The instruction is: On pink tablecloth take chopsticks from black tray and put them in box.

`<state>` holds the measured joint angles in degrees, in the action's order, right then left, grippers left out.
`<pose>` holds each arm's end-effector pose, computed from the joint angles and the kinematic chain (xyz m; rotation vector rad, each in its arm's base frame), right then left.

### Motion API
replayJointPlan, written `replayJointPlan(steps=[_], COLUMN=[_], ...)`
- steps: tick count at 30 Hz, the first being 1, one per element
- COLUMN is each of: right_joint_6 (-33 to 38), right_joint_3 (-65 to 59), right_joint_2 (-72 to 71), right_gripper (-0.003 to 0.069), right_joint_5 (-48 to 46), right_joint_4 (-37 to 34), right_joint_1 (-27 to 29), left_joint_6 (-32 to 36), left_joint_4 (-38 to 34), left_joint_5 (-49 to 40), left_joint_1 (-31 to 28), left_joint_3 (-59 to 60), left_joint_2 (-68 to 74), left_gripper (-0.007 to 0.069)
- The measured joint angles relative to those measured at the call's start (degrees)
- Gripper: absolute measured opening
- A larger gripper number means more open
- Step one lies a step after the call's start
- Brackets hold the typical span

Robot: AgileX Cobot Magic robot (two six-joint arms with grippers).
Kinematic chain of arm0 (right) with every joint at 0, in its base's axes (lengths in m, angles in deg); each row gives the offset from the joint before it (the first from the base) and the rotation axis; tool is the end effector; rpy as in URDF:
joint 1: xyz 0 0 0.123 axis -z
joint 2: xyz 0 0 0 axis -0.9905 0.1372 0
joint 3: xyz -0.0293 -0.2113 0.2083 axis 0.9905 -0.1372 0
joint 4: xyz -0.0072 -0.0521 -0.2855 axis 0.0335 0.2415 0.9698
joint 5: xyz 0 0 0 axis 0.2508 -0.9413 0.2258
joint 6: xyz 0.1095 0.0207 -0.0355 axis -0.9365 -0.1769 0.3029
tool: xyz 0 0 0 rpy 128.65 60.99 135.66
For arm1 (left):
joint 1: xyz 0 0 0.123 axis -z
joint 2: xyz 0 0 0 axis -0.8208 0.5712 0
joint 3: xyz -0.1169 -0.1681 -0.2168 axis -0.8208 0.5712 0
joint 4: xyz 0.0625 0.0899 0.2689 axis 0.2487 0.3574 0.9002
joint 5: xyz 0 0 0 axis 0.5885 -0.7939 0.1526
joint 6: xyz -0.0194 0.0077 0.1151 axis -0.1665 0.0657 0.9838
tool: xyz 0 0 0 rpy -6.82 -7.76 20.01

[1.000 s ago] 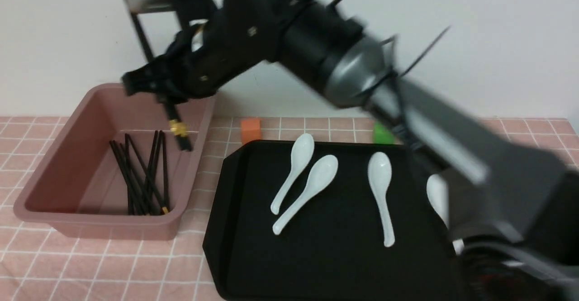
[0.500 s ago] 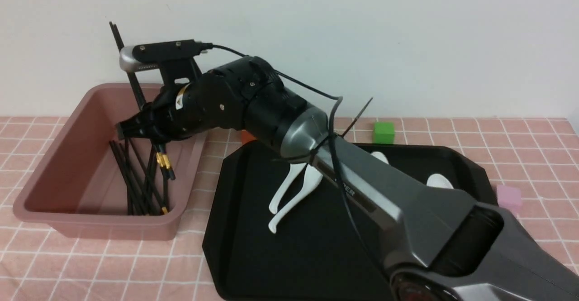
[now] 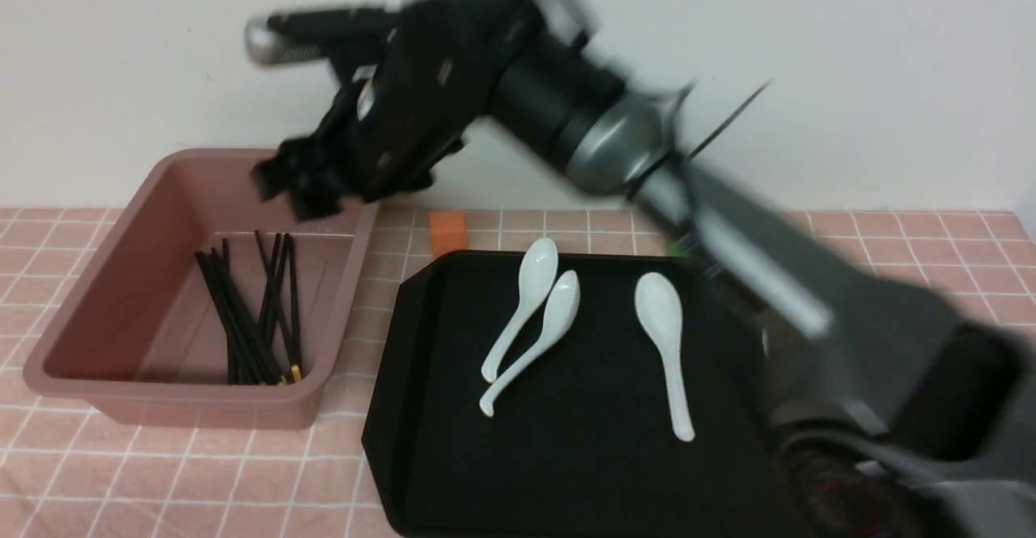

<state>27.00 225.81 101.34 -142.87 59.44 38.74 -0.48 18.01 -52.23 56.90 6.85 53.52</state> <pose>0.4206 0.4188 0.3275 -0.6914 2.3397 0.6250 0.1025 -0.0051 0.1592 -0.2946 1.8817 -0.2761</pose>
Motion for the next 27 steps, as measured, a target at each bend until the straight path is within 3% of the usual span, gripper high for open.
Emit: replayJointPlan(steps=[2,3,4,10,15,21,27], right_joint_6=[1.0,1.1,2.2,5.9,8.2,8.4,7.7], right_joint_3=[0.0,0.0,-0.3,-10.1,-25.3,-48.7,-60.3], right_joint_2=[-5.7,-6.5,-9.7,-23.8,-36.3,-51.3,-60.0], right_gripper=[0.0330,0.0321,0.0239,-0.0001,-0.0013,-0.0013,-0.0013], right_joint_5=[-5.5,-5.8,-6.4,-6.9,-7.0,-7.0,-7.1], right_joint_4=[0.1,0.1,0.0,0.0,1.0,6.9,7.5], right_joint_1=[0.1,0.1,0.1,0.0,0.0,0.0,0.0], left_joint_6=[0.0,0.0,0.0,0.0,0.0,0.0,0.0], left_joint_4=[0.0,0.0,0.0,0.0,0.0,0.0,0.0], left_joint_5=[0.0,0.0,0.0,0.0,0.0,0.0,0.0], left_joint_1=[0.0,0.0,0.0,0.0,0.0,0.0,0.0], left_joint_3=[0.0,0.0,0.0,0.0,0.0,0.0,0.0], left_joint_2=[0.0,0.0,0.0,0.0,0.0,0.0,0.0], left_gripper=[0.0239,0.0239,0.0239,0.0239,0.0239,0.0239,0.0239])
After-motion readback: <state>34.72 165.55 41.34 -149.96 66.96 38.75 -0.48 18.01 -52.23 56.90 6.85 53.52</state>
